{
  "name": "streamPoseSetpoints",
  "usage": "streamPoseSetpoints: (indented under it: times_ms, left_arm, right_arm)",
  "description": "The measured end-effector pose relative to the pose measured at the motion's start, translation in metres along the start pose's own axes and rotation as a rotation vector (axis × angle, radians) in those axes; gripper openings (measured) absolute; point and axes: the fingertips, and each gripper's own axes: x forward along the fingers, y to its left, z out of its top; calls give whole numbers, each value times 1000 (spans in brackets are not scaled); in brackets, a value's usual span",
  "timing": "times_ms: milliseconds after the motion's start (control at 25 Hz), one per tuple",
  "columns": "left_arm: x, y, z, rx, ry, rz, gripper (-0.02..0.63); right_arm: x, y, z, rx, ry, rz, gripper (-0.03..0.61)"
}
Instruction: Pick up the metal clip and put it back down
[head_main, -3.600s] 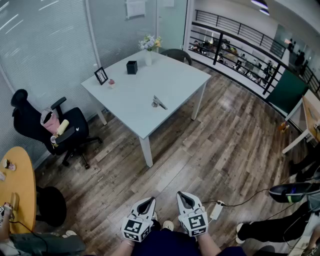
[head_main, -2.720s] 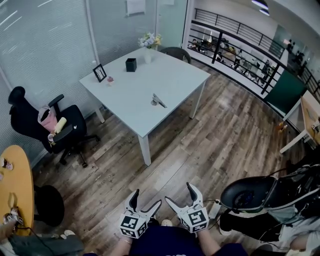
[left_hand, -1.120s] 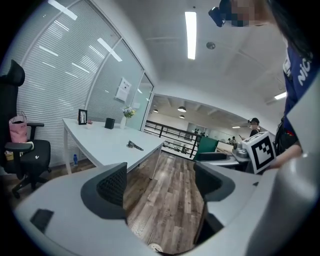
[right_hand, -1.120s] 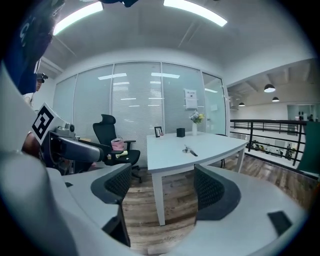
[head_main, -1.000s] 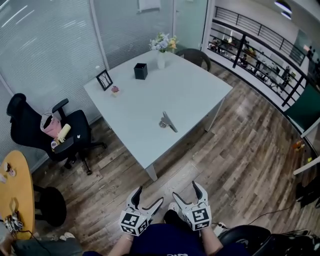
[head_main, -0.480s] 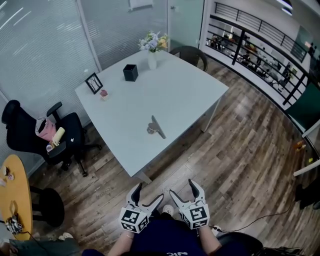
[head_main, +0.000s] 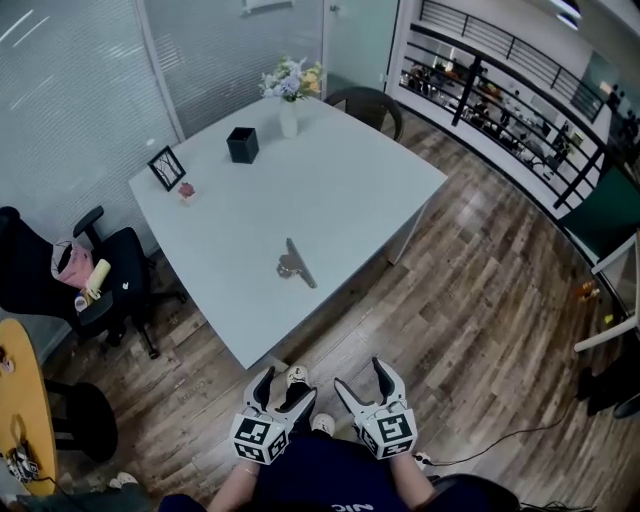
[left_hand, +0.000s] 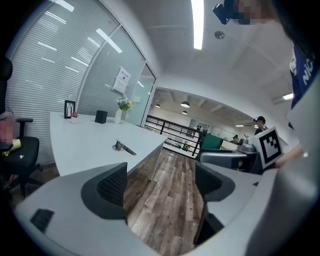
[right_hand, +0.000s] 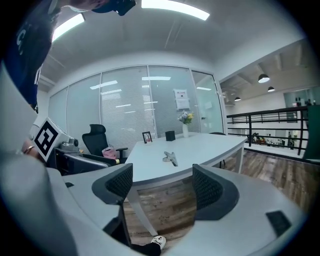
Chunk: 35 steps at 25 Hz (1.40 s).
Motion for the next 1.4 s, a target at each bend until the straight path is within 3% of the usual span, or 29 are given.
streamPoseSetpoints:
  times_ms: [760,1000,1240,1400]
  left_arm:
    - [121,95,95,66,-57,-113,423]
    - [138,134,115,64,-60,-91,423]
    - [146,149,122,43,-48,-52,423]
    - [151,154,125,23,-55,-4,423]
  right_arm:
    - [113,-77,53,-37,46,-183,362]
    - [154,-86,65,-98,80,-196,353]
    - [179,-94,78,-90,75,-159,350]
    - [202,-92,82,-131,100,-65,350]
